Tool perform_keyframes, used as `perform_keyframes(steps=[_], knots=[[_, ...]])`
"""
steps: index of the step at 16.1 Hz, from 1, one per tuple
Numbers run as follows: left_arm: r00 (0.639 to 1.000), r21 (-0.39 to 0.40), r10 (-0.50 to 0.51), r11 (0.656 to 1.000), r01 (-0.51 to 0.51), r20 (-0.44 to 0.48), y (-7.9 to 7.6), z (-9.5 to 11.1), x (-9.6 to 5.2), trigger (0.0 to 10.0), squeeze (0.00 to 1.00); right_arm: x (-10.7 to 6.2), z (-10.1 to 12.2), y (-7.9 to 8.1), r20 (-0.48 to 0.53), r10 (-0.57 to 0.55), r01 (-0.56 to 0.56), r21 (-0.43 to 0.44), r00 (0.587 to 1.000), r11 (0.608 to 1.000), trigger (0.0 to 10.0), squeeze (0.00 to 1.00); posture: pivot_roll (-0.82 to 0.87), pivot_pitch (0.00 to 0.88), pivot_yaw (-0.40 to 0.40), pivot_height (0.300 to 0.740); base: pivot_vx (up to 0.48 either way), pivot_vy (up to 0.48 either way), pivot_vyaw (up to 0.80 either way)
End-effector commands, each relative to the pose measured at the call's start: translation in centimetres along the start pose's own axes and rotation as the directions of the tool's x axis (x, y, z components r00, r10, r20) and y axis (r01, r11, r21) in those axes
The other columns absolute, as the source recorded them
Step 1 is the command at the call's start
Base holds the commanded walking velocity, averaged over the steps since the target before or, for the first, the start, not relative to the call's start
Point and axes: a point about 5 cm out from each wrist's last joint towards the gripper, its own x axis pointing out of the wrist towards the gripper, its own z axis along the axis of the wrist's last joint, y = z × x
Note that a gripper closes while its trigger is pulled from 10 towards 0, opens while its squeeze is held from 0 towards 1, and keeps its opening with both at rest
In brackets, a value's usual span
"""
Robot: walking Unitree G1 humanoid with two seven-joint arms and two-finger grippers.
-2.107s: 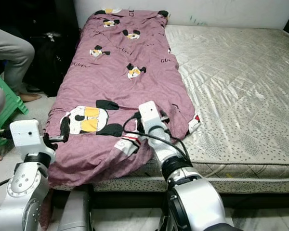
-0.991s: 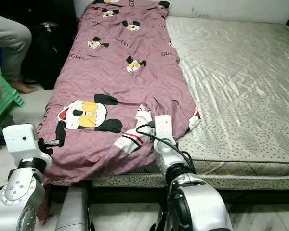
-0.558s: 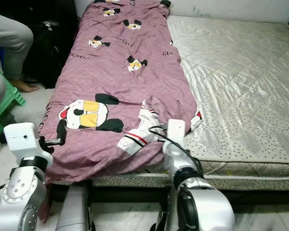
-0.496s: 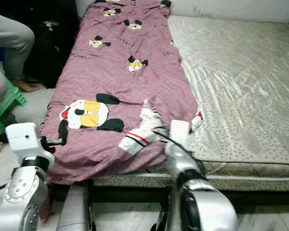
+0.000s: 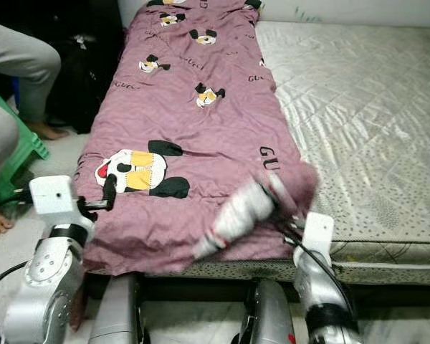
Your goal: Clean up the room
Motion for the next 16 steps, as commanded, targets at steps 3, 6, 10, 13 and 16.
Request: perform_keyframes(steps=[3, 6, 10, 13, 16], knots=[[1.0, -0.007, -0.009, 1.0, 0.009, 0.002, 0.1, -0.1, 0.3, 10.0, 0.0, -1.1, -1.0, -3.5, -0.019, -0.057, 0.057, -0.037, 0.998, 0.998, 0.0, 0.0, 0.07, 0.082, -0.015, 0.544, 0.0, 0.0, 0.0], [1.0, -0.015, -0.011, 1.0, 0.011, 0.003, -0.1, -0.2, 0.4, 10.0, 0.0, -2.4, -0.8, -6.1, -0.002, -0.099, 0.099, -0.084, 0.995, 0.992, 0.0, 0.0, 0.05, 0.074, -0.014, 0.544, 0.0, 0.0, 0.0], [1.0, -0.023, -0.021, 0.999, 0.021, 0.0, -0.4, -0.5, 0.8, 10.0, 0.0, -3.4, -1.2, -9.3, 0.02, -0.183, 0.184, -0.102, 0.983, 0.978, 0.0, 0.0, 0.02, 0.074, -0.009, 0.544, 0.0, 0.0, 0.0], [0.999, -0.03, -0.039, 0.999, 0.039, -0.004, -0.8, -0.6, 1.0, 10.0, 0.0, -3.4, -1.1, -11.5, 0.024, -0.233, 0.234, -0.108, 0.972, 0.966, 0.0, 0.0, 0.0, 0.071, -0.003, 0.544, 0.0, 0.0, 0.0], [0.999, -0.03, -0.044, 0.999, 0.043, -0.006, -0.9, -0.7, 1.2, 10.0, 0.0, -3.9, -1.6, -10.0, 0.022, -0.146, 0.148, -0.114, 0.989, 0.982, 10.0, 0.0, 0.0, 0.069, -0.004, 0.544, 0.0, 0.0, 0.0]])
